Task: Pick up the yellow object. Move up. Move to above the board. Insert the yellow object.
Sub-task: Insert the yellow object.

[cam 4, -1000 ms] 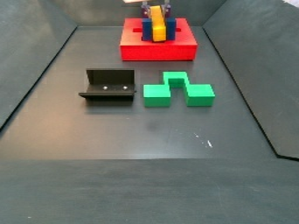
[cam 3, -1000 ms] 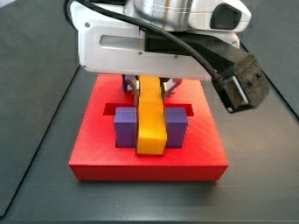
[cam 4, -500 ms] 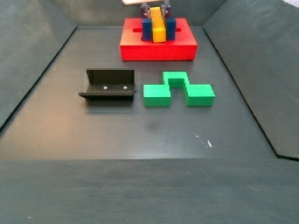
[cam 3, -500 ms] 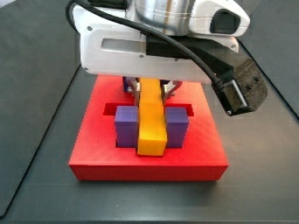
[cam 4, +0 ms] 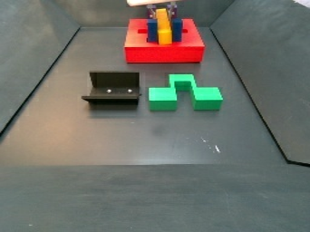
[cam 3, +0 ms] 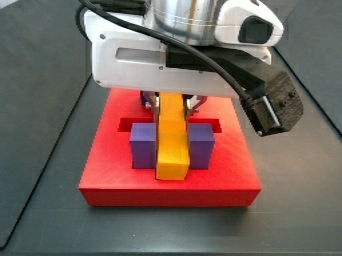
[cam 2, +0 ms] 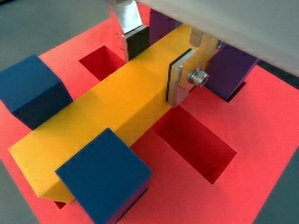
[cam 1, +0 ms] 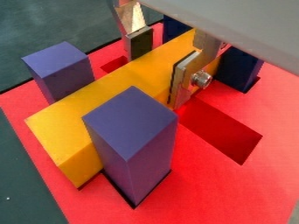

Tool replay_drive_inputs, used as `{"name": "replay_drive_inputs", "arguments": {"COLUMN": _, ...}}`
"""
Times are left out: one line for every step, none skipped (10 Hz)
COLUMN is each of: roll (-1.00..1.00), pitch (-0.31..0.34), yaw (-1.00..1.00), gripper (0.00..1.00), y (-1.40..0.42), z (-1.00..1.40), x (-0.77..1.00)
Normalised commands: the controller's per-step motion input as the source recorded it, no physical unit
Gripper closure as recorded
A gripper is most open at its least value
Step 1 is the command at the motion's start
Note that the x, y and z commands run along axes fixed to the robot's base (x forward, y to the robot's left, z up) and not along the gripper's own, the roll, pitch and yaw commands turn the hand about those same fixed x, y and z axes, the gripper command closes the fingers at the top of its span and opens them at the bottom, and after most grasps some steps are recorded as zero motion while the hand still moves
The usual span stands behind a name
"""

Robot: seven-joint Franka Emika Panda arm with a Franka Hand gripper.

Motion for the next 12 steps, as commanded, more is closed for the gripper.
{"name": "replay_drive_inputs", "arguments": {"roll": 0.19, "pitch": 0.004, "yaw": 0.0, "gripper": 1.0, "y": 0.0, "z": -0.19, "x": 0.0}}
{"name": "replay_drive_inputs", "arguments": {"roll": 0.16, "pitch": 0.001, "yaw": 0.0, "gripper": 1.0, "y": 0.0, "z": -0.21, "x": 0.0}}
{"name": "replay_drive_inputs", "arguments": {"roll": 0.12, "pitch": 0.0, "yaw": 0.0, "gripper": 1.0, "y": 0.0, "z": -0.19, "x": 0.0}}
{"name": "replay_drive_inputs", "arguments": {"roll": 0.07, "pitch": 0.0, "yaw": -0.16, "gripper": 1.0, "y": 0.0, "z": -0.15, "x": 0.0}}
{"name": "replay_drive_inputs", "arguments": {"roll": 0.07, "pitch": 0.013, "yaw": -0.27, "gripper": 1.0, "y": 0.0, "z": -0.14, "x": 0.04}}
{"name": "replay_drive_inputs", "arguments": {"roll": 0.06, "pitch": 0.016, "yaw": -0.28, "gripper": 1.0, "y": 0.0, "z": -0.12, "x": 0.06}}
{"name": "replay_drive_inputs", "arguments": {"roll": 0.05, "pitch": 0.02, "yaw": -0.24, "gripper": 1.0, "y": 0.0, "z": -0.1, "x": 0.05}}
{"name": "replay_drive_inputs", "arguments": {"roll": 0.05, "pitch": 0.023, "yaw": -0.18, "gripper": 1.0, "y": 0.0, "z": -0.07, "x": 0.0}}
{"name": "replay_drive_inputs", "arguments": {"roll": 0.06, "pitch": 0.01, "yaw": -0.07, "gripper": 1.0, "y": 0.0, "z": -0.1, "x": 0.0}}
{"name": "replay_drive_inputs", "arguments": {"roll": 0.07, "pitch": 0.024, "yaw": -0.02, "gripper": 1.0, "y": 0.0, "z": -0.03, "x": 0.0}}
{"name": "replay_drive_inputs", "arguments": {"roll": 0.0, "pitch": 0.0, "yaw": 0.0, "gripper": 1.0, "y": 0.0, "z": 0.0, "x": 0.0}}
{"name": "replay_drive_inputs", "arguments": {"roll": 0.0, "pitch": 0.0, "yaw": 0.0, "gripper": 1.0, "y": 0.0, "z": 0.0, "x": 0.0}}
